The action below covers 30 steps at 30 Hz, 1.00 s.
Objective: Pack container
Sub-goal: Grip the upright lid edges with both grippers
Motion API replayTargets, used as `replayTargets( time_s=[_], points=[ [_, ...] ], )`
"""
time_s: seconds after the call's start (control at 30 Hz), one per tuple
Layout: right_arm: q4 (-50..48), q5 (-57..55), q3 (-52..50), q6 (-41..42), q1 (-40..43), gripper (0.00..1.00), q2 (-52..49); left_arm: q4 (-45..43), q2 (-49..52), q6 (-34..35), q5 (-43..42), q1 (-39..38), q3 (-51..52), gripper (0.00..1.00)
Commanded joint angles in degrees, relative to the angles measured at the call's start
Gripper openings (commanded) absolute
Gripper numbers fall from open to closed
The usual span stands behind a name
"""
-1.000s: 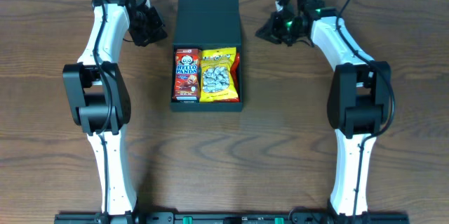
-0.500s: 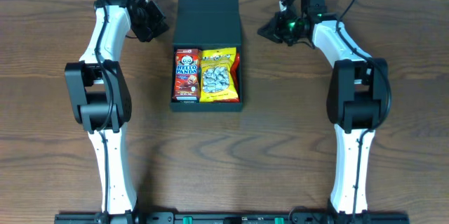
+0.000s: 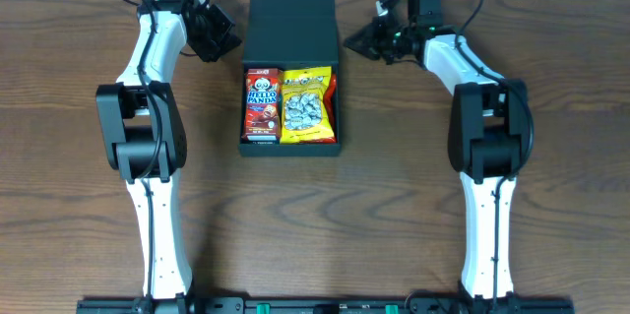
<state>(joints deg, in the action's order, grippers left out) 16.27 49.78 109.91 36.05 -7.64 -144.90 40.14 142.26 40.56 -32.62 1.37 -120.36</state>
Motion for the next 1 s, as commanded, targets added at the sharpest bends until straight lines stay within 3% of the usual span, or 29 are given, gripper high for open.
replayTargets(
  time_s=[0.0,0.33,0.97],
  points=[
    [-0.66,2.36,0.31,3.37,-1.14,0.01,-2.69,-0.39,0.90,1.92,-0.24,-0.57,0.26,0.06],
    [-4.61,4.94,0.31,5.70,-2.08,0.01,-3.43,-1.22,0.90,2.82,-0.50,-0.72,0.26,0.06],
    [-17.88,21.94,0.31,8.07,-2.40,0.01,-3.43,-3.82,0.90,1.79,-4.76,-1.03,0.26,0.06]
  ],
)
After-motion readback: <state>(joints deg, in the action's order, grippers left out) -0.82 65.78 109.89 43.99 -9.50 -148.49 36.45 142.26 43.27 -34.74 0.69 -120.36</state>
